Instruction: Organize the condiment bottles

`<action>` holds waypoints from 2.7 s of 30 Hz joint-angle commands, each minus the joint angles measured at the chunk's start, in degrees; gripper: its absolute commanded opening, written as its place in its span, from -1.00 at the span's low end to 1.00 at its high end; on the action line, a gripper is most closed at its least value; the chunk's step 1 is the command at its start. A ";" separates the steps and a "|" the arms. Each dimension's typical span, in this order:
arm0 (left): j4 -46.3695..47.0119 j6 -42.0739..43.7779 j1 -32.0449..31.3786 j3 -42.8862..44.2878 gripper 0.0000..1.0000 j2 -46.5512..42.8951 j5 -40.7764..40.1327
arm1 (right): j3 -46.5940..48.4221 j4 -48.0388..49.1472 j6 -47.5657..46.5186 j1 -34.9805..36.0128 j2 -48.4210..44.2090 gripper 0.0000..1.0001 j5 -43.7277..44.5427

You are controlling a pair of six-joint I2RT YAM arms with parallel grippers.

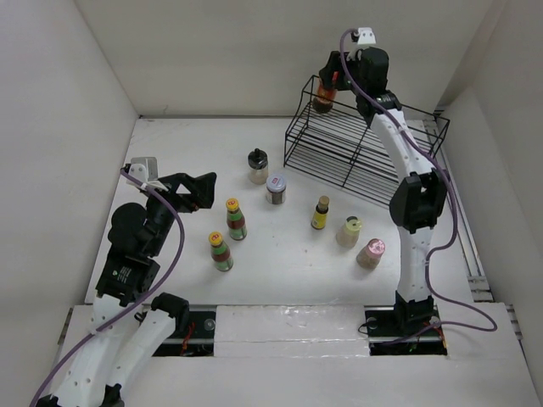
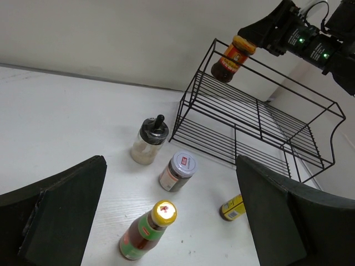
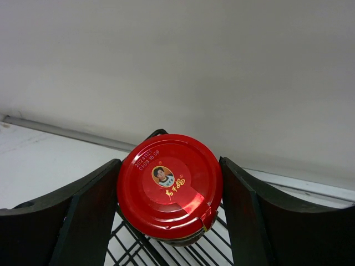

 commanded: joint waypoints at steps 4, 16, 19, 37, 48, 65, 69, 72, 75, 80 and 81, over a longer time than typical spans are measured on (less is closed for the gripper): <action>3.23 -0.38 0.10 -0.11 1.00 0.12 0.62 | -0.09 10.36 -2.14 0.96 -1.63 -0.05 1.12; 3.23 -0.38 0.10 -0.11 1.00 0.12 0.62 | -1.84 9.21 -2.14 2.01 -1.18 0.52 1.12; 3.23 -0.38 0.10 -0.11 1.00 0.12 0.62 | -1.32 8.69 -2.14 2.01 -2.59 0.72 1.12; 2.71 -0.99 0.10 -0.11 0.56 -0.50 -1.14 | -47.71 13.79 -10.66 15.54 -33.27 -0.35 0.59; 2.18 -1.52 0.10 -0.11 0.63 -2.17 -2.19 | -37.19 3.78 -15.24 22.75 -16.24 0.83 0.15; 2.27 -1.52 0.10 -0.11 0.65 -1.64 -2.19 | -20.22 -0.19 -15.24 22.75 1.19 0.87 -5.39; 2.27 -1.52 0.10 -0.11 0.65 -1.03 -1.66 | -19.16 1.74 -13.49 23.28 3.29 0.59 -4.68; 2.27 -1.52 0.10 -0.11 0.65 -1.03 -1.66 | -20.64 5.07 -13.48 23.80 2.69 0.36 -4.68; 2.27 -1.52 0.10 -0.11 0.65 -1.03 -1.66 | -22.58 8.50 -12.95 24.33 0.14 0.15 -3.54; 2.27 -1.52 0.10 -0.11 0.65 -0.51 -1.66 | -25.92 13.59 -12.95 24.34 -9.15 0.04 -5.47; 2.27 -1.52 0.10 -0.11 0.65 -0.50 -1.66 | -26.45 14.48 -12.95 24.34 -11.10 0.04 -5.47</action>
